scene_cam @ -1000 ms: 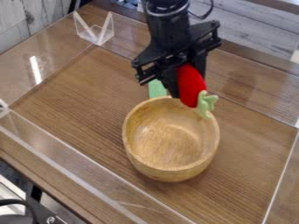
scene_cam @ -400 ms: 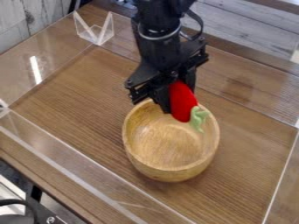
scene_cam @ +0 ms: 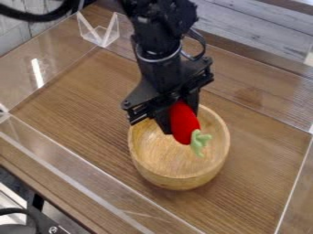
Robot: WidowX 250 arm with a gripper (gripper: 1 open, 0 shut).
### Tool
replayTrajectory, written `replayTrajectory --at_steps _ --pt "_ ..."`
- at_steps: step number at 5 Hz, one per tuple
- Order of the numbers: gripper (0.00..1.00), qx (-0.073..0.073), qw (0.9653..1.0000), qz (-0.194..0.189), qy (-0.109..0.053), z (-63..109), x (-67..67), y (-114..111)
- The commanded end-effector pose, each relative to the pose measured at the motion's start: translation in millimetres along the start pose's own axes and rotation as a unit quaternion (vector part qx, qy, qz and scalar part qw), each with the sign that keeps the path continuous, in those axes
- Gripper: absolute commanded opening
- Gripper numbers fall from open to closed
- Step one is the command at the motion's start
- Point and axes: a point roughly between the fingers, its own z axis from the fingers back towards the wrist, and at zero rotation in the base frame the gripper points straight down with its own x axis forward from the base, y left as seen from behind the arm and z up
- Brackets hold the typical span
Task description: Move the red object to the left side of the table
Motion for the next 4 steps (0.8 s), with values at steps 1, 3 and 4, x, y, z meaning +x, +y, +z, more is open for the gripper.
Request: replayTrajectory --at_steps 1,3,4 --pt "0.00 -0.023 0.9992 -0.032 -0.003 7.8 -1.7 -1" --pt "0.00 -0.030 0.9978 -0.059 -0.004 16.9 13.1 8" --pt "0.00 -0.031 0.9991 -0.024 -0.016 26.7 19.0 10"
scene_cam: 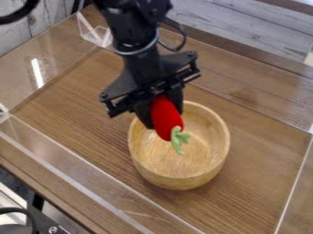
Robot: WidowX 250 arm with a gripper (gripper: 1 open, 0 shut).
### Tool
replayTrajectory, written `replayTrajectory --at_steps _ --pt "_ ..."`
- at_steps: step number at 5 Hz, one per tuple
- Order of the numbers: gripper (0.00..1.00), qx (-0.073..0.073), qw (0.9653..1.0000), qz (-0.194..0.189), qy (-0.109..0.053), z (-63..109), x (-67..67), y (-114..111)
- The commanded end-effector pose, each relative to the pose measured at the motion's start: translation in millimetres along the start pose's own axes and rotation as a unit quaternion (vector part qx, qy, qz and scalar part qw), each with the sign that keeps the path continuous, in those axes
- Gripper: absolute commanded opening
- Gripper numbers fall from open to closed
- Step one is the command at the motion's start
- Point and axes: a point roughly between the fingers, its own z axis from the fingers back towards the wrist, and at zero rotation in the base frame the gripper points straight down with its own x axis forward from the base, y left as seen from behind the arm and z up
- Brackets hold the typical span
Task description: Move the red object to the left side of the table
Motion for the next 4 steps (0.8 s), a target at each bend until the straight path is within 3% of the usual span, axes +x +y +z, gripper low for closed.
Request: replayTrajectory --at_steps 1,3,4 --pt "0.00 -0.016 0.9989 0.039 -0.020 15.7 10.4 -7" --pt "0.00 -0.013 0.9982 0.056 -0.017 21.9 14.4 -11" --pt "0.00 -0.013 0.9939 0.105 -0.032 28.9 31.5 2"
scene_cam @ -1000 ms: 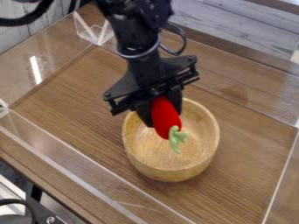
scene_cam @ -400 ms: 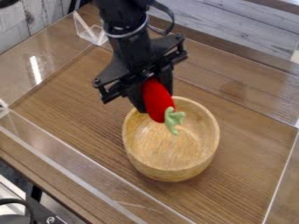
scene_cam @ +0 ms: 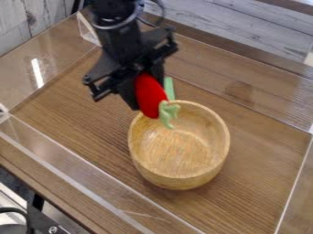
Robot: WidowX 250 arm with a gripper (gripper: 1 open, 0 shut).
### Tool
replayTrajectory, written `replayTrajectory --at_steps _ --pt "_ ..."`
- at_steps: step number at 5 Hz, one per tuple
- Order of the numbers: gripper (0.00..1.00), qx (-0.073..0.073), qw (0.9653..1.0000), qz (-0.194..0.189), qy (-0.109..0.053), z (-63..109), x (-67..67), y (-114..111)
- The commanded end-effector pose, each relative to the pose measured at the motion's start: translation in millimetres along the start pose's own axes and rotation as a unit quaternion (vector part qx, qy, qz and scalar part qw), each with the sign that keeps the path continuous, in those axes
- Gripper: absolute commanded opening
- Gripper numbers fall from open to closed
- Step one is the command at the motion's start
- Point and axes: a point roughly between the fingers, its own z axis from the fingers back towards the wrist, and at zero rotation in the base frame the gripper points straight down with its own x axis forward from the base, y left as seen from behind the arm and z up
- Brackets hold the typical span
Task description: Move the red object to the left side of the table
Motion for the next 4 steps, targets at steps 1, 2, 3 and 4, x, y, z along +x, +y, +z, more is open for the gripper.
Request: replayTrajectory --at_steps 1,2,3,4 --pt "0.00 -0.026 0.9996 -0.001 -0.013 13.9 26.1 -2" --pt "0.00 -0.026 0.9995 -0.006 -0.017 10.9 46.8 5" --pt "0.00 -0.022 0.9987 0.031 -0.034 -4.7 59.0 18" --pt "0.00 -0.016 0.9965 0.065 -0.050 -21.0 67.5 29"
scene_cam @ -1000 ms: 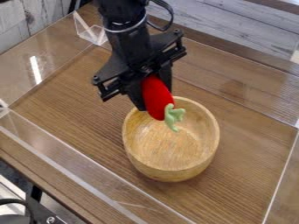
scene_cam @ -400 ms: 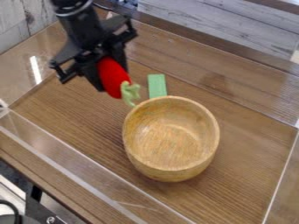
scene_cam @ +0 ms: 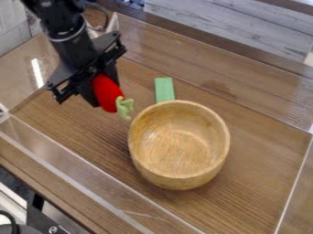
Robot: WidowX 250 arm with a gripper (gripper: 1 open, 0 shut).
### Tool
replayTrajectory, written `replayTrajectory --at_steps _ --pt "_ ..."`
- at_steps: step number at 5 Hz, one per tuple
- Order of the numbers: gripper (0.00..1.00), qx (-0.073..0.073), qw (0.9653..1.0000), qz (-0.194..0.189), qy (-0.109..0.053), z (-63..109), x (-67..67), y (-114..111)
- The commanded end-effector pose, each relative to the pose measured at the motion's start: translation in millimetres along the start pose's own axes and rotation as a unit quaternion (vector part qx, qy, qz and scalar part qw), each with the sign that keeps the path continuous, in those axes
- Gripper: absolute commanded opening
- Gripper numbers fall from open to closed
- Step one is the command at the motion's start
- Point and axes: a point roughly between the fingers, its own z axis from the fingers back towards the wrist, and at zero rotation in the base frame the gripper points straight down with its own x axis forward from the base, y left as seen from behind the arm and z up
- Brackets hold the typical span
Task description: Move the red object to the left side of the table
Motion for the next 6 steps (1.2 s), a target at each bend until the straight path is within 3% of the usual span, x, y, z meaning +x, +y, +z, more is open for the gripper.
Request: replayTrajectory --at_steps 1,2,5,6 --pt "0.00 -0.007 0.9998 0.007 -0.018 -16.7 14.3 -1" --pt "0.00 -0.007 0.9994 0.017 -0.028 -36.5 22.8 0" --pt "0.00 -0.014 0.9986 0.026 -0.044 -54.5 57.5 -3" --pt "0.00 -0.015 0.9983 0.024 -0.051 -57.0 61.7 -2"
